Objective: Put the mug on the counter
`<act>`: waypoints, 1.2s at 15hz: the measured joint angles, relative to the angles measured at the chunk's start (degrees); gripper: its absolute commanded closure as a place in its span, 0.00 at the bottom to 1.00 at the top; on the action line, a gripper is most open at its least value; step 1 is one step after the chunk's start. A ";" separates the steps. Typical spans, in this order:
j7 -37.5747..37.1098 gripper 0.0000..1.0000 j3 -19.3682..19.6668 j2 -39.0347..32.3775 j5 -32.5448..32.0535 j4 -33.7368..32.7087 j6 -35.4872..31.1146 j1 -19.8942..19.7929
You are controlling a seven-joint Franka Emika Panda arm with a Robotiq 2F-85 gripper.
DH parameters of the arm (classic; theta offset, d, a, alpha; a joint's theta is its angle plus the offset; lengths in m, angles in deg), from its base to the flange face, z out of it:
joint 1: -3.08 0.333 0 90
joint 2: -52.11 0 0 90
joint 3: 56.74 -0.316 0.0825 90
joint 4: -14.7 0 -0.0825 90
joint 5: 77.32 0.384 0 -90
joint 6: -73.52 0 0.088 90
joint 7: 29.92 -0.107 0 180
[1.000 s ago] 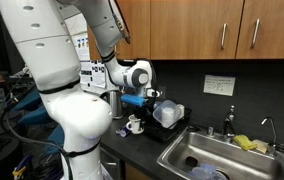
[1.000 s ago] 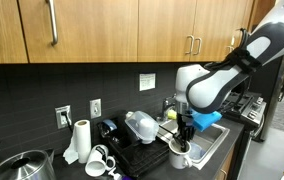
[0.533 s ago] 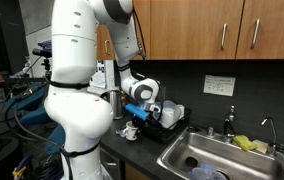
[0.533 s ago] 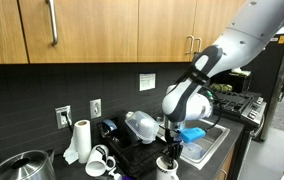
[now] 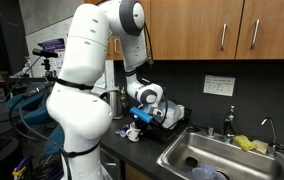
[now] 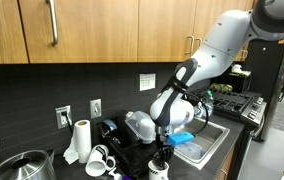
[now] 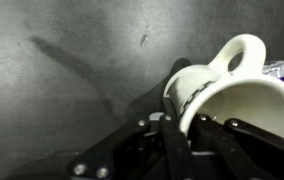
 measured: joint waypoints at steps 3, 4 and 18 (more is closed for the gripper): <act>-1.57 0.67 -0.14 -0.17 -1.30 -0.25 0.28 -0.18; -2.20 0.62 -0.17 -0.17 -1.75 -0.28 0.28 -0.18; -17.50 0.00 2.42 9.16 -17.10 2.59 0.20 -0.37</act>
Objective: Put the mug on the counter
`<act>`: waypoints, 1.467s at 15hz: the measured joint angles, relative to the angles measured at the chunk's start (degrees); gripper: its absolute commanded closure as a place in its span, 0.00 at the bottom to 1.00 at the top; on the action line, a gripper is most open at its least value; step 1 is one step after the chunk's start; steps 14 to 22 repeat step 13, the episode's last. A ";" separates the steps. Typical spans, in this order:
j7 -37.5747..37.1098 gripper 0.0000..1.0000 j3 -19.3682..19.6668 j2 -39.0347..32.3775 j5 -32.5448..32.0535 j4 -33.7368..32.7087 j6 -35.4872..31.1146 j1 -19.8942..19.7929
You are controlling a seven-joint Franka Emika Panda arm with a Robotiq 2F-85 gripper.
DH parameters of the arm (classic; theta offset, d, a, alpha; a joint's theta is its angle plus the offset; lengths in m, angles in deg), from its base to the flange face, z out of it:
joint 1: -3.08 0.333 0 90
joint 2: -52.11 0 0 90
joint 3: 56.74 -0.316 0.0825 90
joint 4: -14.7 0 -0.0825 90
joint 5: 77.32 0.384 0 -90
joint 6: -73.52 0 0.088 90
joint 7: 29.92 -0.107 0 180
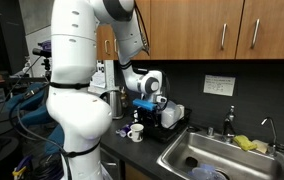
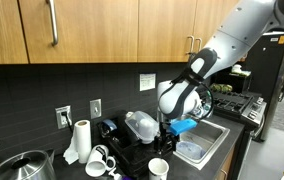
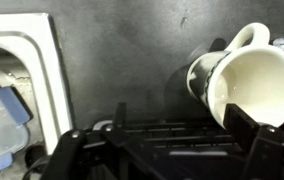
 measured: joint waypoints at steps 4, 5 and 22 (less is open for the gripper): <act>-5.35 0.00 0.95 8.93 -5.43 3.29 0.00 -0.46; -6.53 0.00 0.95 10.88 -6.51 4.10 0.03 -0.77; -7.99 0.00 1.69 16.14 -4.82 9.60 0.76 -3.81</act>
